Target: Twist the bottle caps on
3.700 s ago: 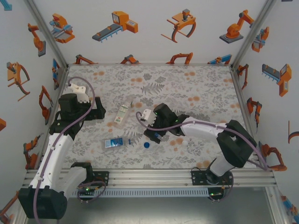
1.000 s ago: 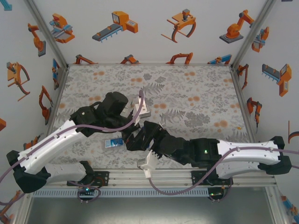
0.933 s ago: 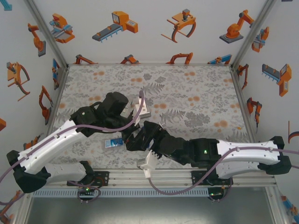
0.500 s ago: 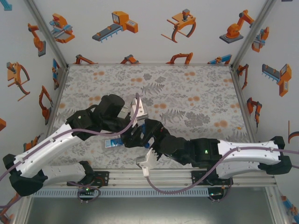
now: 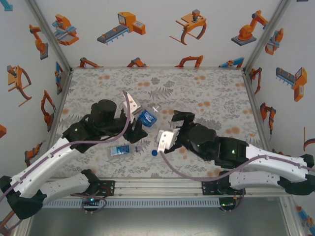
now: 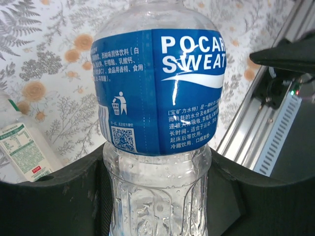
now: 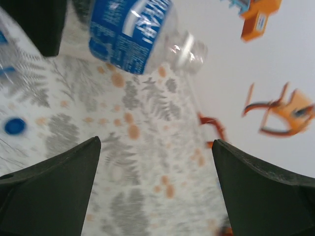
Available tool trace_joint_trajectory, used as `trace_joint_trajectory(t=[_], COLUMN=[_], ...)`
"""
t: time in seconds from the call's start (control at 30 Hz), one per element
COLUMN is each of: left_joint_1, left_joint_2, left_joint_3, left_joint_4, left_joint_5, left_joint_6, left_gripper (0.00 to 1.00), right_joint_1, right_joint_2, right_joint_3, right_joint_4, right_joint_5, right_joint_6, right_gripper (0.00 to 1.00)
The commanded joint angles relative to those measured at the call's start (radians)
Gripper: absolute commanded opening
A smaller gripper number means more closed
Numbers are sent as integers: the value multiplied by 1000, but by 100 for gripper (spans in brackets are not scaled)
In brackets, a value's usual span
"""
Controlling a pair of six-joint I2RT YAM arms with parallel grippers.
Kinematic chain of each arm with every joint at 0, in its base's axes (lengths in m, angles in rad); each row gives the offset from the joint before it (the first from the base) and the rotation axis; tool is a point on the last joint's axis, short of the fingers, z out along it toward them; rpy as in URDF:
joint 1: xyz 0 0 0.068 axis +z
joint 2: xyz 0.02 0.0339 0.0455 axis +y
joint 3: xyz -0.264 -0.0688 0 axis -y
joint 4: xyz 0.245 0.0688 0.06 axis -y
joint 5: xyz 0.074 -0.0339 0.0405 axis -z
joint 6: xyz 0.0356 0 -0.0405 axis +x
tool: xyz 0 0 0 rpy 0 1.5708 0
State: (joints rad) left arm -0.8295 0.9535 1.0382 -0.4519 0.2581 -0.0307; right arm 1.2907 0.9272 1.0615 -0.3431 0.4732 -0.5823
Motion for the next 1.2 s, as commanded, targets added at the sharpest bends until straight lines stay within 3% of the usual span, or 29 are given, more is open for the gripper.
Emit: trace_joint_trajectory(t=[0.0,0.23,0.43,0.7,0.83,1.17], left_joint_1=[32,94,98,84,50,3], left_joint_2=[-24,8,50,139,190,235], left_joint_3=[-15,-56,-53,-3,38,95], left_joint_4=[142,397,653,936,996,977], left_joint_5=[59,234,424,570,613,629], left_joint_6=[-76,-237,-371,-561,-601,-584], left_gripper=[44,41,41,41,41,48], right_joint_1=[-105,-310,-389,-393,-395,-395], right_joint_2=[-33,-55,-26,34,55,28], right_joint_3=[43,-6,-27,49,79,71], right_joint_4=[59,284,586,645,644,628], right_joint_5=[-96,-405,-614,-674,-707,-689], right_joint_6=[476,944,1211,1263,1268,1246], right_gripper=[82,81,86,88,86,63])
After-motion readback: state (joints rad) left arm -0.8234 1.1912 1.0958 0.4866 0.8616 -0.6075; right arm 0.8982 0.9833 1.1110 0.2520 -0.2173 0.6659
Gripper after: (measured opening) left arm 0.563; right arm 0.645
